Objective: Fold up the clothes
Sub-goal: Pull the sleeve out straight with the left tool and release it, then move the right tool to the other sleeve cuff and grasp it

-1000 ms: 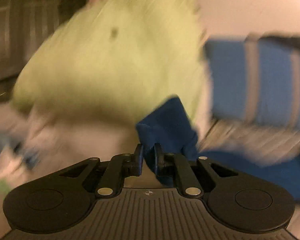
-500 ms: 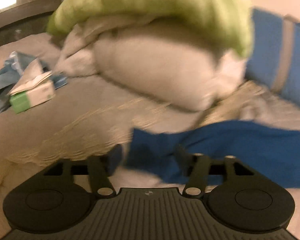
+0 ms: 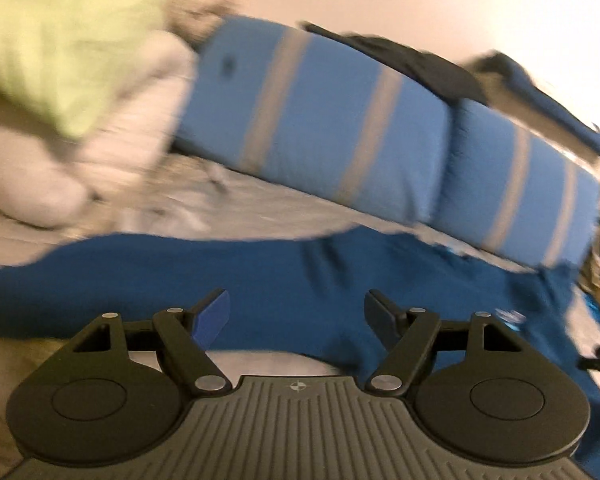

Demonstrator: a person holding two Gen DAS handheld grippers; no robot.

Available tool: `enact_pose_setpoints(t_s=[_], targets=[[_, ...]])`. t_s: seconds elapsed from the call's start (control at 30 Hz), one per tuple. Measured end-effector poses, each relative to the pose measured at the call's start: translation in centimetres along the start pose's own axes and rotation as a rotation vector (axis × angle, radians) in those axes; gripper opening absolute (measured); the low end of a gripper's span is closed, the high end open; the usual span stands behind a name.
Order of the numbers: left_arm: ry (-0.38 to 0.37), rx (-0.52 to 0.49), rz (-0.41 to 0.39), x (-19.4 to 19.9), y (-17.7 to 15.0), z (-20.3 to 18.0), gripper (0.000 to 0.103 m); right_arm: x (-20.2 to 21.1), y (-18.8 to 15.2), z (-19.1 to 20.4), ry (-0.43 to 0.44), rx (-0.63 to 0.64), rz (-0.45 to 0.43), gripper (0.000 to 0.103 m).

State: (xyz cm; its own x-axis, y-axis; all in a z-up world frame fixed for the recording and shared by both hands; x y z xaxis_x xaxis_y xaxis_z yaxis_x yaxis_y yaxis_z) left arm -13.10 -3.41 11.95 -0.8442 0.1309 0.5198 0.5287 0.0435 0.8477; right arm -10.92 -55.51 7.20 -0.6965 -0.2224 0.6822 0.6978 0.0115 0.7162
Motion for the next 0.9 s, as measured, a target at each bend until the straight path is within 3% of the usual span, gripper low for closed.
enact_pose_setpoints(t_s=[0.33, 0.53, 0.9], targets=[[-0.126, -0.127, 0.114, -1.9, -2.4, -9.8, 0.074, 2.5, -0.6, -6.8, -0.096, -0.102, -0.044, 0.103], [-0.138, -0.147, 0.145, -2.5, -4.9, -12.2, 0.074, 2.7, -1.2, -11.0, -0.119, -0.184, -0.056, 0.101], [-0.097, -0.215, 0.158, -3.6, -6.4, -14.4, 0.074, -0.6, 0.6, -17.3, -0.102, -0.330, -0.101, 0.081]])
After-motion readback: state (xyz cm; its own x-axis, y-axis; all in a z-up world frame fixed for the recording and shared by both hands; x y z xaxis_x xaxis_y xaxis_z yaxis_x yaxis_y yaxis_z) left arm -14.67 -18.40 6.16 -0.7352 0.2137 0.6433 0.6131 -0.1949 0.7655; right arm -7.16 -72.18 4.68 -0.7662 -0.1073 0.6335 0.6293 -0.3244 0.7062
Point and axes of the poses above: each gripper's, at about its wrist camera, not at the fingertips, and x roughly against the way its jaws point, z to its left, y to its top, the point moved 1 cm from there along -x, roughly the way its jaws point, and after that the axes turned 7 degrees about -x, right-handed, at the moved point
